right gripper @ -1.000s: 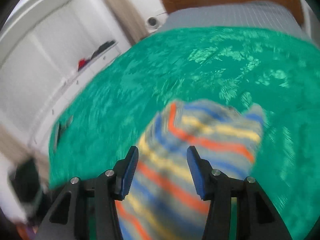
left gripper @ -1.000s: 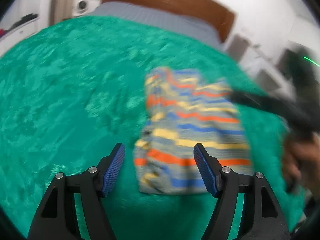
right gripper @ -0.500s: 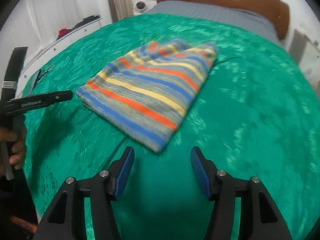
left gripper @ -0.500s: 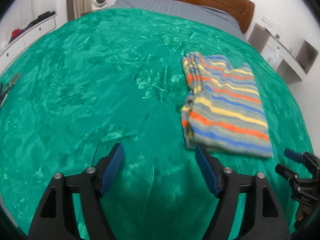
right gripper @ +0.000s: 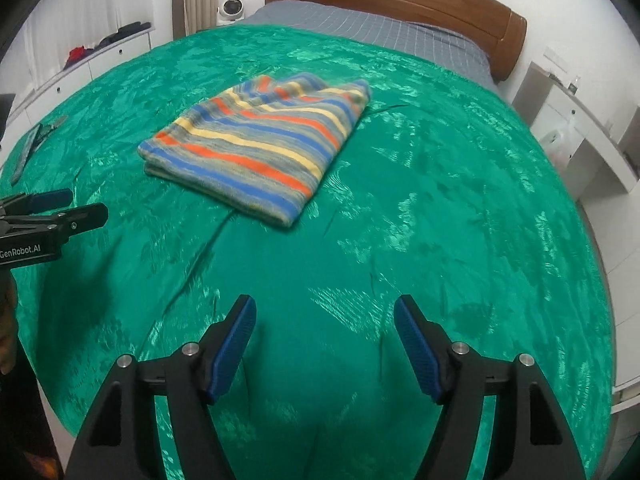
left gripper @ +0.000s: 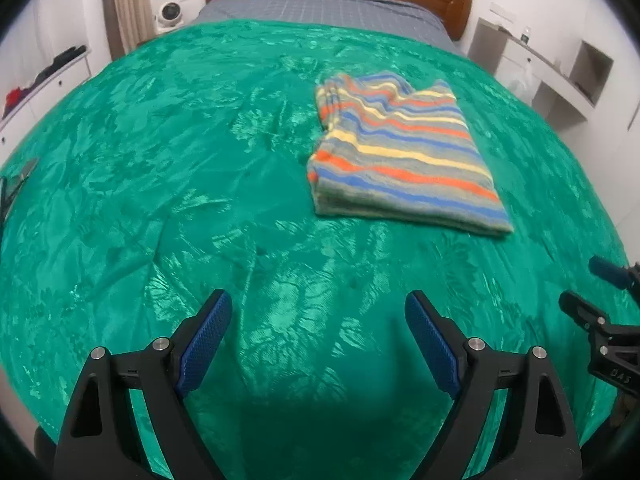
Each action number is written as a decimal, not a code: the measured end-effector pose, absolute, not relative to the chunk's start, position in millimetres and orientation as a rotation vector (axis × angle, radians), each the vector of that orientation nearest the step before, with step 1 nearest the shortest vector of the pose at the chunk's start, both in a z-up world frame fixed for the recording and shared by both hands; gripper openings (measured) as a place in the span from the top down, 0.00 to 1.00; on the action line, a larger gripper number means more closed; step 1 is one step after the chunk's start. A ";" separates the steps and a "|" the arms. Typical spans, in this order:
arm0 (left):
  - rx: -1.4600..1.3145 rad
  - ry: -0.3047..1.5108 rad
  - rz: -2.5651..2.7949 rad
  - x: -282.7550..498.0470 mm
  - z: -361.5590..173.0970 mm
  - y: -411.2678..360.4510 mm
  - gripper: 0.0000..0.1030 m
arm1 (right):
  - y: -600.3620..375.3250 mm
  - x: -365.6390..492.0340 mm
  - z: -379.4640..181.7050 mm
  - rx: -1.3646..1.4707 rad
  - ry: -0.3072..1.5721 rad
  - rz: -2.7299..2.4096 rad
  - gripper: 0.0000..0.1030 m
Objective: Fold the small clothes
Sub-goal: 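Open both tools and withdraw from the folded sweater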
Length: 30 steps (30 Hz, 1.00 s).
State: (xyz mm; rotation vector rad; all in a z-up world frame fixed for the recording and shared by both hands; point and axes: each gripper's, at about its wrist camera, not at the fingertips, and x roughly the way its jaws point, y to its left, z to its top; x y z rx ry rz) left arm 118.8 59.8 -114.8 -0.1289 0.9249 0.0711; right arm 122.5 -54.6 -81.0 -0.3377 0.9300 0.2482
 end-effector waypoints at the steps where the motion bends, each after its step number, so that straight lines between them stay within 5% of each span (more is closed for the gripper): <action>1: -0.123 0.928 0.070 118.9 -116.9 57.7 0.13 | -54.8 120.6 -81.2 -0.344 0.928 0.244 0.29; 11: -0.047 0.933 0.128 122.4 -152.7 45.6 0.02 | -82.8 115.8 -117.2 -0.265 0.929 0.176 0.15; 14: -0.070 0.903 0.133 119.2 -157.1 48.4 0.00 | -95.3 110.4 -131.7 -0.211 0.896 0.159 0.01; 30: -0.080 0.894 0.172 116.9 -162.1 44.2 0.00 | -108.2 111.4 -145.6 -0.122 0.874 0.201 0.00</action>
